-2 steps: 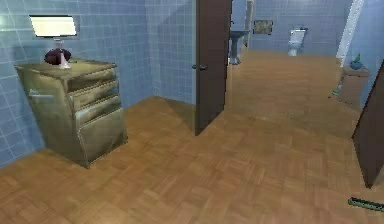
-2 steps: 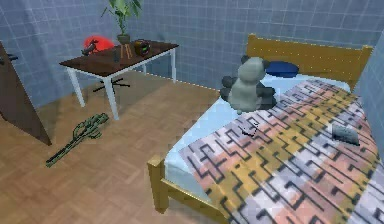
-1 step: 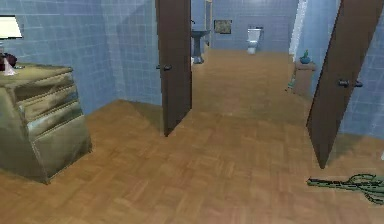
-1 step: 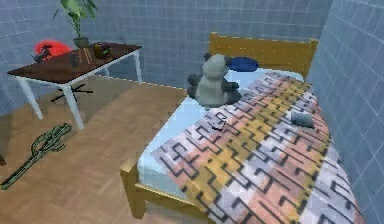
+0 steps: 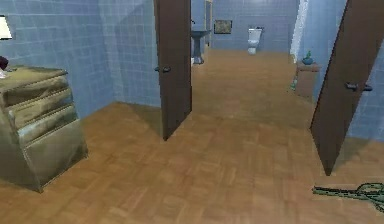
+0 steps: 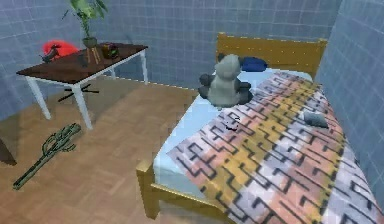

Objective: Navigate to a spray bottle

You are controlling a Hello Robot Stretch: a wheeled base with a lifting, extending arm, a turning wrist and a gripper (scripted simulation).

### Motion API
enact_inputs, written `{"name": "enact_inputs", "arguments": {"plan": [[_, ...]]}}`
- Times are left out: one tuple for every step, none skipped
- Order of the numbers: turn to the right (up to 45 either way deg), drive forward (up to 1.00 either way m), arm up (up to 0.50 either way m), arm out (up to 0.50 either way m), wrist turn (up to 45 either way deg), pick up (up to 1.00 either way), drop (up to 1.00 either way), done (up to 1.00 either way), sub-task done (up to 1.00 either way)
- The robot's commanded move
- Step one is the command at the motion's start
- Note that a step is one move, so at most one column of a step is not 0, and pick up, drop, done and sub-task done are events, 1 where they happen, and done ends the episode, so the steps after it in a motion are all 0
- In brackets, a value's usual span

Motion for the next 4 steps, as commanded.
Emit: {"name": "enact_inputs", "arguments": {"plan": [[12.0,0.00,0.00,0.00,0.0,0.00,0.00,0.00,0.00],[0.0,1.00,0.00,0.00,0.0,0.00,0.00,0.00,0.00],[0.0,1.00,0.00,0.00,0.0,0.00,0.00,0.00,0.00],[6.0,0.00,0.00,0.00,0.0,0.00,0.00,0.00,0.00]]}}
